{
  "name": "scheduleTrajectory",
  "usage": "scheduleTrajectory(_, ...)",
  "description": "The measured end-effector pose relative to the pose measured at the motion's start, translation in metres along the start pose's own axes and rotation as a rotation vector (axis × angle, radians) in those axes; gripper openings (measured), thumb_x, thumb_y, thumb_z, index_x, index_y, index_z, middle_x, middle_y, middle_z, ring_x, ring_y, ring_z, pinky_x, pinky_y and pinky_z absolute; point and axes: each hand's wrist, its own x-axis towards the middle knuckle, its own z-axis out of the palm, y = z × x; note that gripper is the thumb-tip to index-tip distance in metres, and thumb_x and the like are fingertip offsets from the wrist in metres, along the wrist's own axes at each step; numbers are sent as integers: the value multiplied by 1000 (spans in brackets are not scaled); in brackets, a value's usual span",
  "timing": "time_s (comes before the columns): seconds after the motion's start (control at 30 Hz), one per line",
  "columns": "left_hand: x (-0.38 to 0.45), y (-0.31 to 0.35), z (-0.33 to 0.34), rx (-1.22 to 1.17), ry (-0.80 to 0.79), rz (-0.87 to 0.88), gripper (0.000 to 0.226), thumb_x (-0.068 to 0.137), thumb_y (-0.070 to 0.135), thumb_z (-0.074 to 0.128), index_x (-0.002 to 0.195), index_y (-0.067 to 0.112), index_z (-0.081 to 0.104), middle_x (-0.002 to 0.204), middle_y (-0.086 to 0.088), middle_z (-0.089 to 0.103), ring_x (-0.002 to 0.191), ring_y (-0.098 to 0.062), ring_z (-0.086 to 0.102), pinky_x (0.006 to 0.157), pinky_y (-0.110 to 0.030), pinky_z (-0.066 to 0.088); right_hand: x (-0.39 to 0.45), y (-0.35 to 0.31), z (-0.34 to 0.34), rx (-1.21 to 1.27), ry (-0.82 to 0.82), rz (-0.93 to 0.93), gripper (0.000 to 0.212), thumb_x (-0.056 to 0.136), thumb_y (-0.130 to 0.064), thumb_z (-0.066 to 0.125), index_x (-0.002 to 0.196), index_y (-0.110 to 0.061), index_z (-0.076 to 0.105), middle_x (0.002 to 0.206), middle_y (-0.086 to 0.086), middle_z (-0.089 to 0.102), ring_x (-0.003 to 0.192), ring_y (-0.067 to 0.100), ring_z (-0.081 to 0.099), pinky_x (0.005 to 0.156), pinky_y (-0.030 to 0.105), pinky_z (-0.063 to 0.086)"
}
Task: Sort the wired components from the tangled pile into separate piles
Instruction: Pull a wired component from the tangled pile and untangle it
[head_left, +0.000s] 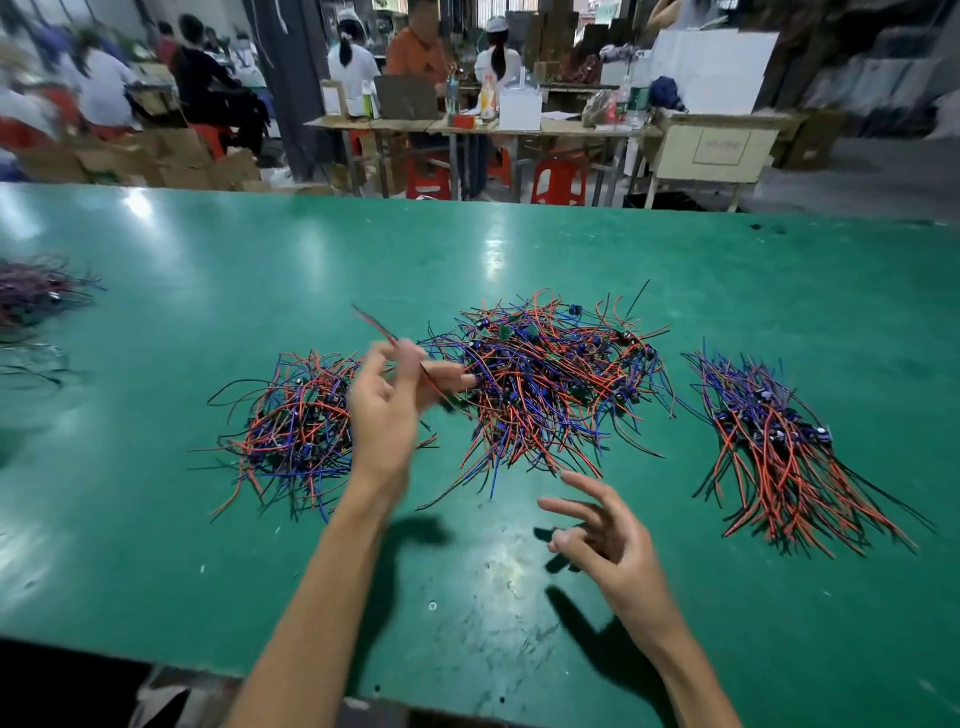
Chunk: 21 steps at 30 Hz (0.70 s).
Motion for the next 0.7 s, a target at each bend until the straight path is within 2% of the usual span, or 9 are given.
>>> scheduleTrajectory(0.07, 39, 21, -21, 242, 91, 173, 21, 102, 42, 54, 93, 24, 58, 73, 0, 73, 58, -19, 69, 56, -30, 55, -1, -1, 2, -16, -3, 30, 51, 89, 13, 66, 132, -13, 58, 112, 13, 76, 86, 22, 73, 76, 33, 58)
scheduleTrajectory(0.13, 75, 28, -44, 658, 136, 303, 26, 98, 55, 55, 93, 31, 64, 70, 6, 69, 55, -13, 60, 57, -30, 49, -1, -5, 2, 7, -6, 43, 44, 90, 9, 68, 127, -13, 63, 106, 13, 77, 84, 22, 74, 73, 32, 59)
scheduleTrajectory(0.23, 108, 8, -79, 1308, 50, 258, 34, 100, 53, 50, 105, 27, 72, 96, -1, 73, 82, -20, 62, 74, -34, 50, -1, -8, 0, 13, 0, 45, 32, 86, -9, 71, 118, -13, 70, 100, 12, 78, 77, 18, 69, 74, 27, 56)
scheduleTrajectory(0.3, 107, -23, -97, 1654, -185, 97, 43, 104, 50, 41, 125, 22, 67, 119, -10, 66, 111, -28, 57, 94, -44, 48, -1, -8, -1, 3, -1, 56, 27, 88, -8, 71, 115, -12, 72, 98, 12, 78, 74, 19, 67, 74, 31, 54)
scheduleTrajectory(0.33, 100, -40, -103, 1749, -310, -27, 48, 105, 50, 36, 135, 21, 59, 132, -11, 59, 124, -30, 50, 105, -46, 40, 0, -7, 0, -8, -4, 61, 25, 91, -2, 70, 114, -11, 73, 97, 12, 78, 74, 20, 66, 75, 35, 53)
scheduleTrajectory(0.4, 83, -67, -111, 1787, -415, -205, 55, 106, 51, 27, 150, 22, 41, 153, -10, 40, 142, -29, 31, 117, -46, 20, 0, -6, 0, -33, -2, 65, 26, 94, 5, 63, 111, -10, 74, 95, 12, 78, 75, 23, 67, 76, 36, 54)
scheduleTrajectory(0.5, 67, -82, -103, 1698, -264, -88, 49, 107, 44, 34, 149, 22, 43, 158, -10, 34, 146, -27, 24, 119, -45, 7, 1, -3, 1, -48, 8, 50, 25, 94, 6, 62, 108, -10, 75, 92, 13, 78, 80, 32, 70, 75, 38, 56)
scheduleTrajectory(0.6, 44, -73, -67, 1548, -214, 225, 30, 98, 44, 55, 120, 27, 66, 131, -4, 56, 127, -23, 44, 104, -41, 21, 2, -3, 1, -65, 19, 44, 24, 93, 5, 64, 104, -12, 76, 88, 12, 77, 77, 29, 70, 70, 34, 55)
scheduleTrajectory(0.7, 9, -70, -23, 1452, -358, 219, 38, 91, 65, 53, 90, 30, 67, 91, 8, 56, 93, -13, 50, 82, -34, 33, 4, -3, 1, -77, 35, 39, 23, 93, 4, 64, 102, -13, 76, 85, 12, 77, 68, 17, 66, 61, 23, 50)
